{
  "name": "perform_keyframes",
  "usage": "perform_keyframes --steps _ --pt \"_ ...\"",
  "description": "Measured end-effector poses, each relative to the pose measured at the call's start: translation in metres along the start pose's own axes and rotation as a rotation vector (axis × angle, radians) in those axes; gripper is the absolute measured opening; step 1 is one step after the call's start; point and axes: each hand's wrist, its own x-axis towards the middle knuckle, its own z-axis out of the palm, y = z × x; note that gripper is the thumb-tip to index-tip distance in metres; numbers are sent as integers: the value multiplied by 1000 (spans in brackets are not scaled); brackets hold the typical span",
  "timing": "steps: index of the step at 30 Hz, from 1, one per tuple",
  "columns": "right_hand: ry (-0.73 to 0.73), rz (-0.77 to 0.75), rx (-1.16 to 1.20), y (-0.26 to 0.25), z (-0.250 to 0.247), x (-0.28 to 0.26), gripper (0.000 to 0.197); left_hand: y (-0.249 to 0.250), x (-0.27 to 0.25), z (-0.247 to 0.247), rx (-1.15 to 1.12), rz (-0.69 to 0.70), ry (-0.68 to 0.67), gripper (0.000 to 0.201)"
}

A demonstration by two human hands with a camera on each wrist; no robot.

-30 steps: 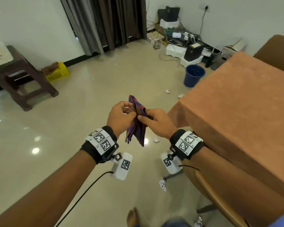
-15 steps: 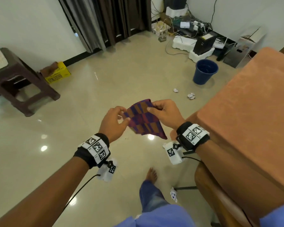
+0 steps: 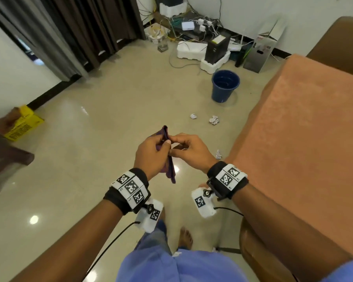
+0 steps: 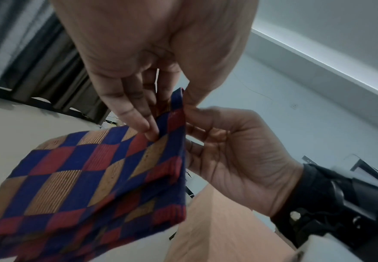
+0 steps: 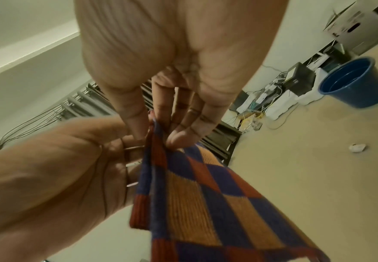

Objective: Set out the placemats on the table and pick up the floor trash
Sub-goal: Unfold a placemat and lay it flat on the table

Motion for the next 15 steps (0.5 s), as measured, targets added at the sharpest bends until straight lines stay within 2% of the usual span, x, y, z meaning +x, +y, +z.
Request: perform_keyframes --steps 4,9,12,15 --pt "152 48 -26 5 -26 32 37 11 54 10 8 42 -79 29" --pt "351 131 -27 -1 -60 65 29 32 121 24 -54 55 -176 28" --pt "452 129 -21 -7 -82 81 29 49 147 36 -77 108 -282 17" --pt "499 116 -129 -11 -116 87 30 60 177 54 32 216 -389 19"
